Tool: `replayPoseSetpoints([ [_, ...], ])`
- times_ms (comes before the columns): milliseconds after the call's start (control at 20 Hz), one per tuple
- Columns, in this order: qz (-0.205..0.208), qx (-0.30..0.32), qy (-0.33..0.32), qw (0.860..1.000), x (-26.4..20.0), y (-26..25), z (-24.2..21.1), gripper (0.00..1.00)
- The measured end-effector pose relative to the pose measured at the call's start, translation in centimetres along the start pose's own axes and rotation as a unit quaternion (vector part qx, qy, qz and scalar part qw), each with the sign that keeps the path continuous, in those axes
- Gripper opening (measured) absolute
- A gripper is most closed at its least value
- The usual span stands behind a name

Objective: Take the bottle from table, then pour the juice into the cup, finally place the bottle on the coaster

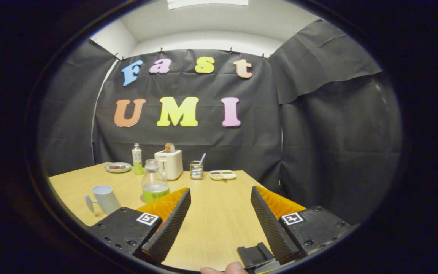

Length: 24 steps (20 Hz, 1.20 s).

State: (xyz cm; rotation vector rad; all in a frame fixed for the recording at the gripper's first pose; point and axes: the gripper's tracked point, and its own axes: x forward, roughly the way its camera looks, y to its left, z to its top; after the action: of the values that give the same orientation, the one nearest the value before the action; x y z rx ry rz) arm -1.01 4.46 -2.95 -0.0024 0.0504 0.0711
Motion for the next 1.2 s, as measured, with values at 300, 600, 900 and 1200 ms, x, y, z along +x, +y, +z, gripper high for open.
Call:
replayPoseSetpoints([
  [300,0.045,0.004,0.028,0.999,1.4,4.1,-2.4,1.00],
  [600,0.069,0.013,0.068,0.995,3.5,7.9,-5.6,1.00],
  [900,0.081,0.017,0.089,0.993,5.6,10.1,-6.3,1.00],
  [1200,0.088,0.021,0.108,0.990,8.1,11.7,-6.5,1.00],
])
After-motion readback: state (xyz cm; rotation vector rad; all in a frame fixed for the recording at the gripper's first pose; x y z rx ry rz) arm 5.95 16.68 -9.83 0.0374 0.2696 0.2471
